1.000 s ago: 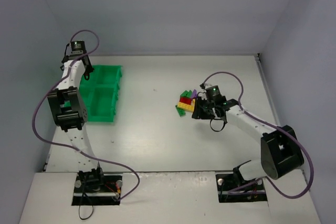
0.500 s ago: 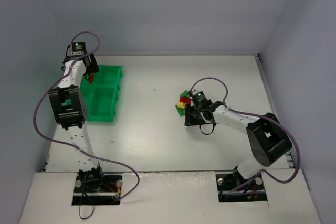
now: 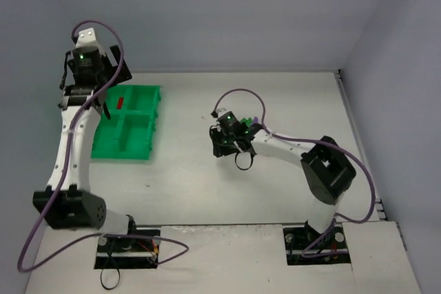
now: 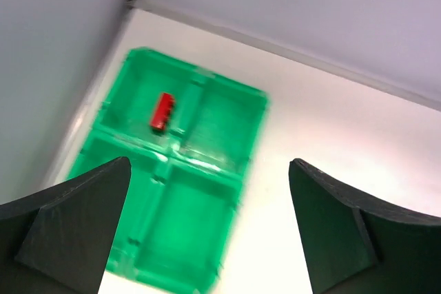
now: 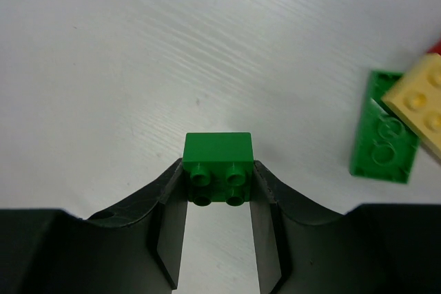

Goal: Sort the legos into containers by color

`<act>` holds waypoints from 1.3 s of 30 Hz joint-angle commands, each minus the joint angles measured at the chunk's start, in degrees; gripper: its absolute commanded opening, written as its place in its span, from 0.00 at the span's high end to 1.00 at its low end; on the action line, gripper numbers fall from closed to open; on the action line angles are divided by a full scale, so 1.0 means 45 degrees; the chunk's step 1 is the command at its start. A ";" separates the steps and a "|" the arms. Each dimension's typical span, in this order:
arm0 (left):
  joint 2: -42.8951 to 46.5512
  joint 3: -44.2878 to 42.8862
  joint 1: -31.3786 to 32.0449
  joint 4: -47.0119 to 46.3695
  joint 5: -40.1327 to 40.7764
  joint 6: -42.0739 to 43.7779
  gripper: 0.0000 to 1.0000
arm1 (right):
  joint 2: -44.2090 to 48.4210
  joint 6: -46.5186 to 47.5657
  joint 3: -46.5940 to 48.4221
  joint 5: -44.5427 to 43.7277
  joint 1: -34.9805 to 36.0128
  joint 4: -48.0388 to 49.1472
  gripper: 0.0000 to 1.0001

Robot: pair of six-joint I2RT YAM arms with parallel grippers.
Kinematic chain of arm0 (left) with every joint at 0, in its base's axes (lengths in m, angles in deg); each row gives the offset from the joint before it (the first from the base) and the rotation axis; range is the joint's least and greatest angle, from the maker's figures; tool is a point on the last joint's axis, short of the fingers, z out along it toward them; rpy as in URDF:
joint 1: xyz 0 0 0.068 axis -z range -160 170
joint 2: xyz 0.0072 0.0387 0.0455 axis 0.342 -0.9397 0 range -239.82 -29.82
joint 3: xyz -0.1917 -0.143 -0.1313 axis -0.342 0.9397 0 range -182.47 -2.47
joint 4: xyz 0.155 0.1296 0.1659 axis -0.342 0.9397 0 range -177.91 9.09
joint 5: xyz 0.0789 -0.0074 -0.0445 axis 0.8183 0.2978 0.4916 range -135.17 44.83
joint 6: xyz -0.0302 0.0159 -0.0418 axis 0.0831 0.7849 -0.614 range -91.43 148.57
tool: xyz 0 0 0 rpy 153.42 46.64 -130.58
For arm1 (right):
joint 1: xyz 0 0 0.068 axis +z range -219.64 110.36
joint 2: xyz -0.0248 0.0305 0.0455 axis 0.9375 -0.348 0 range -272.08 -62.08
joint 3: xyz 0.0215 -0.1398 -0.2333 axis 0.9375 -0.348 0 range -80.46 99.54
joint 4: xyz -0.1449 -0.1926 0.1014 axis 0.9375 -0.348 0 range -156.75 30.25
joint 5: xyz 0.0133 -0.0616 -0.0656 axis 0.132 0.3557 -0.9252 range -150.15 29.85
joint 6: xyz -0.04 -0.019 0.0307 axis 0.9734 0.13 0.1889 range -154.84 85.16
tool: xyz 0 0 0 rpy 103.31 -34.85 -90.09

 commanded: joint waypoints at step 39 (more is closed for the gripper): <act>-0.1477 0.4682 0.8333 0.0929 -0.1096 0.1401 0.08 | 0.7778 0.1697 -0.1829 -0.2121 -0.2945 -0.2178 0.14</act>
